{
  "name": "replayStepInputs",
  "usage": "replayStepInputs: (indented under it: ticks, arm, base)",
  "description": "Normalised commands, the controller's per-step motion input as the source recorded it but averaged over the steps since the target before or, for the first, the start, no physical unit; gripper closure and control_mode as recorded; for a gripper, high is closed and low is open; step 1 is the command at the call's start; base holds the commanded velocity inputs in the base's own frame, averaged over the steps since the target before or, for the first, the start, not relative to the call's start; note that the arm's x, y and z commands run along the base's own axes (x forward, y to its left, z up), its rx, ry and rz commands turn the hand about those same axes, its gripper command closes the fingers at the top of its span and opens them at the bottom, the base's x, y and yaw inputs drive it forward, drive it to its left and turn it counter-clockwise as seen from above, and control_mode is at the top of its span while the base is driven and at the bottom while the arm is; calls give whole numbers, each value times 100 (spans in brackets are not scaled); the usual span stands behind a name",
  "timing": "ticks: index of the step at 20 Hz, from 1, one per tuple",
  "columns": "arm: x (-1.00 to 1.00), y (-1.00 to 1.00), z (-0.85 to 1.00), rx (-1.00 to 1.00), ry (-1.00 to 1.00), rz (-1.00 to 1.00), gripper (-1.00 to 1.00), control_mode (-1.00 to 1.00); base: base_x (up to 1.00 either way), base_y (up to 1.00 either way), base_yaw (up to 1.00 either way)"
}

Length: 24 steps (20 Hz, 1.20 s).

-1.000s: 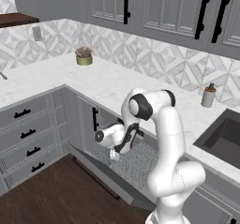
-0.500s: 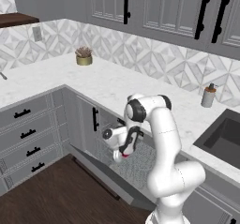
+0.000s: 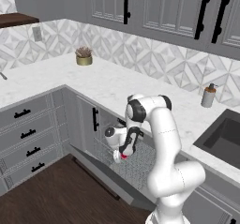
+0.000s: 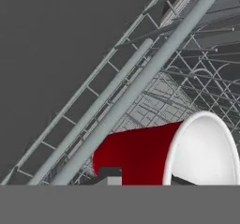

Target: Pick up the cup and bowl from the counter, place them in the dishwasher, and close the dishwasher door.

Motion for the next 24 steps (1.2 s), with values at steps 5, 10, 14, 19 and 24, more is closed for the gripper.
replayStepInputs:
  ticks: [5,10,14,19,24]
  arm:
    - [-28,30,-5,0,0,7,-100,-100]
    - [3,0,85,-6,-2,9,-100,-100]
    - [2,17,89,-17,-8,11,-100,-100]
    - [-3,44,100,-18,-14,12,-100,-100]
    - [0,14,100,-9,-8,1,-100,-100]
  base:
    - [0,0,0]
    - [0,0,0]
    - [0,0,0]
    - [0,0,0]
    - [0,0,0]
